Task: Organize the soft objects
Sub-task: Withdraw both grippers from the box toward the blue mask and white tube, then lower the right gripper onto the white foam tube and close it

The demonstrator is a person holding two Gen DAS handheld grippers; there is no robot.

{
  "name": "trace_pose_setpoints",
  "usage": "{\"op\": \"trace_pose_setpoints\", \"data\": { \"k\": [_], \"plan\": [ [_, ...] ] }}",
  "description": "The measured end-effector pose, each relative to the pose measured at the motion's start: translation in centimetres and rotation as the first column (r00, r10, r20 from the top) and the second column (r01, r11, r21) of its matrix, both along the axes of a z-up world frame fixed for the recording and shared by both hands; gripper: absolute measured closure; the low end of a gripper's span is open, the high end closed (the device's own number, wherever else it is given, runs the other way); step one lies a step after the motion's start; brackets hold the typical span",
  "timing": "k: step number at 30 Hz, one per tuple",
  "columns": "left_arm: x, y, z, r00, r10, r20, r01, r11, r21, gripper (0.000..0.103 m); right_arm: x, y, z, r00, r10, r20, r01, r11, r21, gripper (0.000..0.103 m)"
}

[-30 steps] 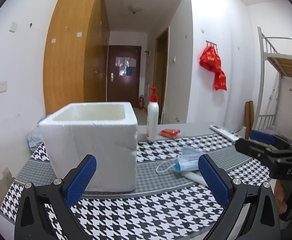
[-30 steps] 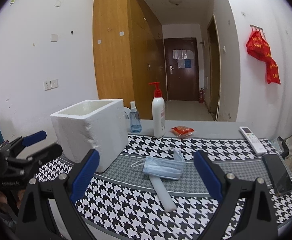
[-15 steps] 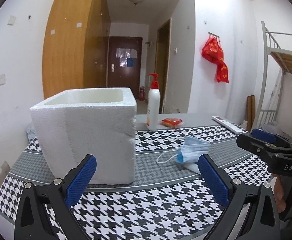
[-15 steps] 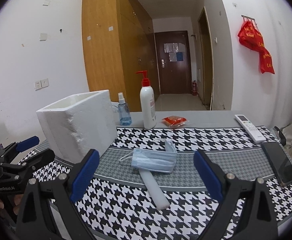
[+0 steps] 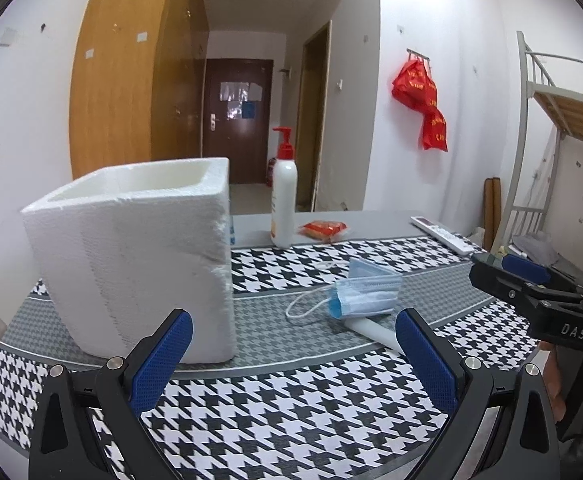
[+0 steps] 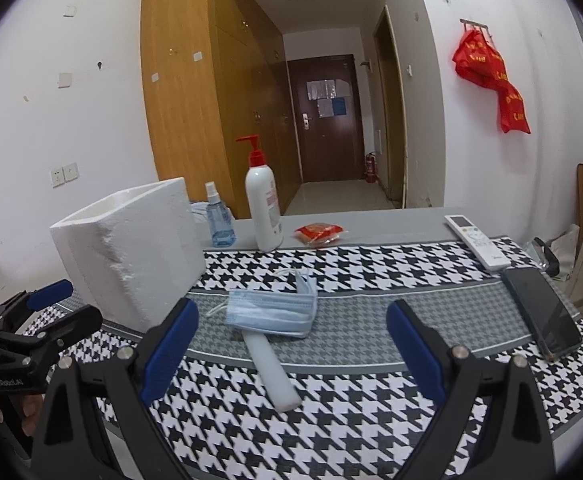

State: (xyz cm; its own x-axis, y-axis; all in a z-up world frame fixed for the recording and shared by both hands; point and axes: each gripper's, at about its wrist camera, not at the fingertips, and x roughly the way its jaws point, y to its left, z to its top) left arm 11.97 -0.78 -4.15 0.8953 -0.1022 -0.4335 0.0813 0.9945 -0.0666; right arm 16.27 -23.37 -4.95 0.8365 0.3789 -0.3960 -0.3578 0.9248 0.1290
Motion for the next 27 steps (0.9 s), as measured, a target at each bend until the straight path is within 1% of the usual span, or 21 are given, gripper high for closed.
{"op": "trace_pose_setpoints", "data": {
  "k": [3, 6, 14, 21, 27],
  "plan": [
    [0.5, -0.8, -0.2, 1.0, 0.005, -0.014, -0.005, 1.0, 0.025, 0.001, 0.3, -0.2, -0.3, 1.0, -0.017, 0.0, 0.017, 1.0, -0.025, 0.006],
    [0.9, -1.3, -0.4, 1.0, -0.008, -0.026, 0.008, 1.0, 0.021, 0.001, 0.6, -0.7, -0.6, 0.999, -0.036, -0.001, 0.036, 0.999, -0.027, 0.006],
    [2.1, -1.8, -1.1, 0.998, 0.041, -0.057, -0.04, 0.999, 0.012, 0.001, 1.6, -1.4, -1.7, 0.999, -0.004, -0.035, 0.003, 1.0, -0.028, 0.006],
    [2.4, -1.0, -1.3, 0.994, 0.094, -0.062, -0.094, 0.996, 0.007, 0.001, 1.8, -0.6, -3.1, 0.993, 0.079, -0.085, -0.083, 0.995, -0.049, 0.006],
    [2.6, -0.8, -1.6, 0.992, 0.098, -0.077, -0.097, 0.995, 0.014, 0.001, 2.2, 0.9, -4.3, 0.978, 0.155, -0.139, -0.168, 0.982, -0.081, 0.006]
  ]
}}
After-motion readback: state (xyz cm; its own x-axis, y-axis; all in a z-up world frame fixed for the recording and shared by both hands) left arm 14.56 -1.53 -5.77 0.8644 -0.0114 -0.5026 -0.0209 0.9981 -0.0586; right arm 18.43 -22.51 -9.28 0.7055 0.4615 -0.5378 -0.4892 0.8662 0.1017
